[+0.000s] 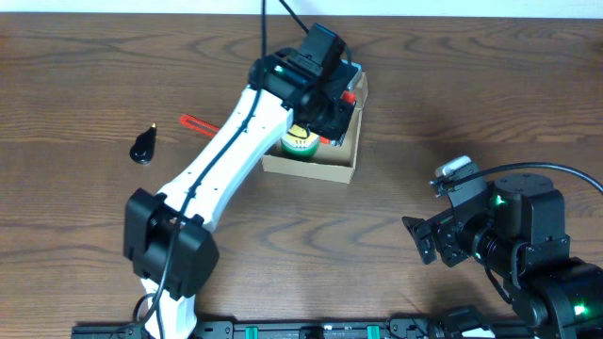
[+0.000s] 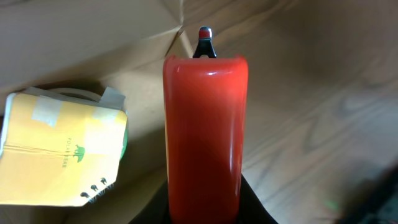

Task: Pack container
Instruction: 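Carry the red stapler with the left gripper and lower it into the box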

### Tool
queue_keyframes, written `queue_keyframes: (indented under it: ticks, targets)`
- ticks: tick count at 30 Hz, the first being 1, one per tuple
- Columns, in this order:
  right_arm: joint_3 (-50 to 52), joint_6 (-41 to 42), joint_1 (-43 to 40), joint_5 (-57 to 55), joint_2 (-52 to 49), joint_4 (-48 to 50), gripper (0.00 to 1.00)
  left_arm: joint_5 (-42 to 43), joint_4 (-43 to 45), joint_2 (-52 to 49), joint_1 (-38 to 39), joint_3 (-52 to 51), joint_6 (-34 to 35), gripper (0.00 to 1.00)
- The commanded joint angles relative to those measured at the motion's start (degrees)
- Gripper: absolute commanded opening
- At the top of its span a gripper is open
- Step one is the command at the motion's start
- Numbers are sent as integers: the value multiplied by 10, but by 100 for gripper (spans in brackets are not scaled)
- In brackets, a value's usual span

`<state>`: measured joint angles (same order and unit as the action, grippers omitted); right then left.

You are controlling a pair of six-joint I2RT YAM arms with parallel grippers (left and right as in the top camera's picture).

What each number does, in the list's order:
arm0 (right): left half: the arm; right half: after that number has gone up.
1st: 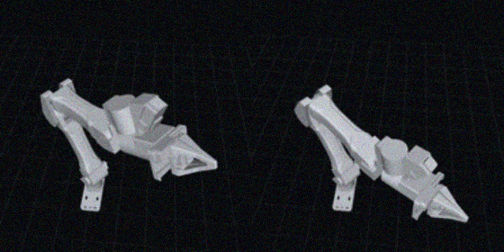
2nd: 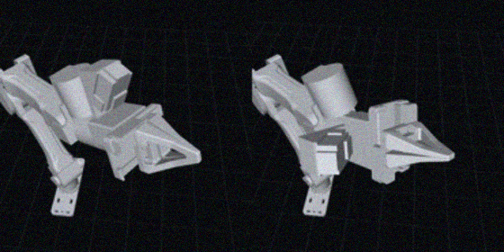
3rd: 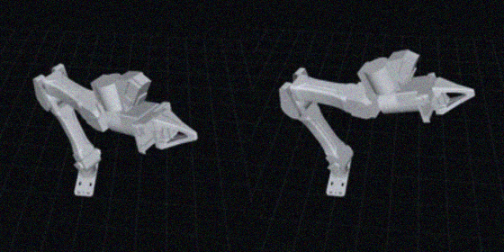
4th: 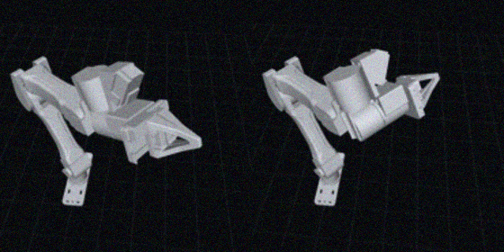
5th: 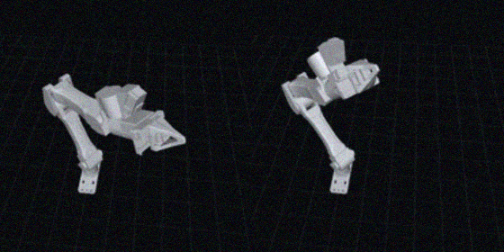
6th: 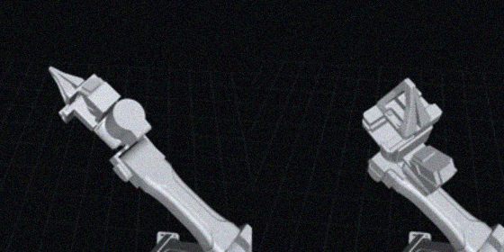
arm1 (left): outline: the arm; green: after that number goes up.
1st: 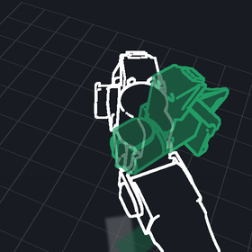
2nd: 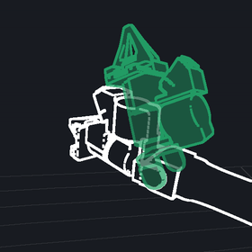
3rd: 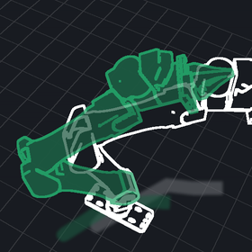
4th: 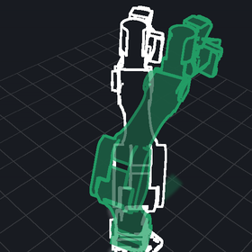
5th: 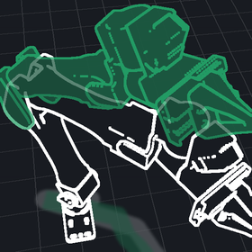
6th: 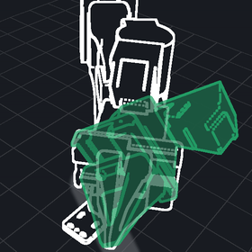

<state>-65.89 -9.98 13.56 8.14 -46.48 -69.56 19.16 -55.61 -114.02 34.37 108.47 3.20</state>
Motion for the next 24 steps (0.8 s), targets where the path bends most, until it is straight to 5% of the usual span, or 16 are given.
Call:
queue_keyframes:
  ticks: [1, 24]
  targets:
    - [0, -8, -5, 3, 0, -1, 99, -52, 5, -22, 14, 8, 19, 5]
    - [0, -8, -5, 3, 0, -1, 99, -43, 8, -96, 28, 8, 91, 6]
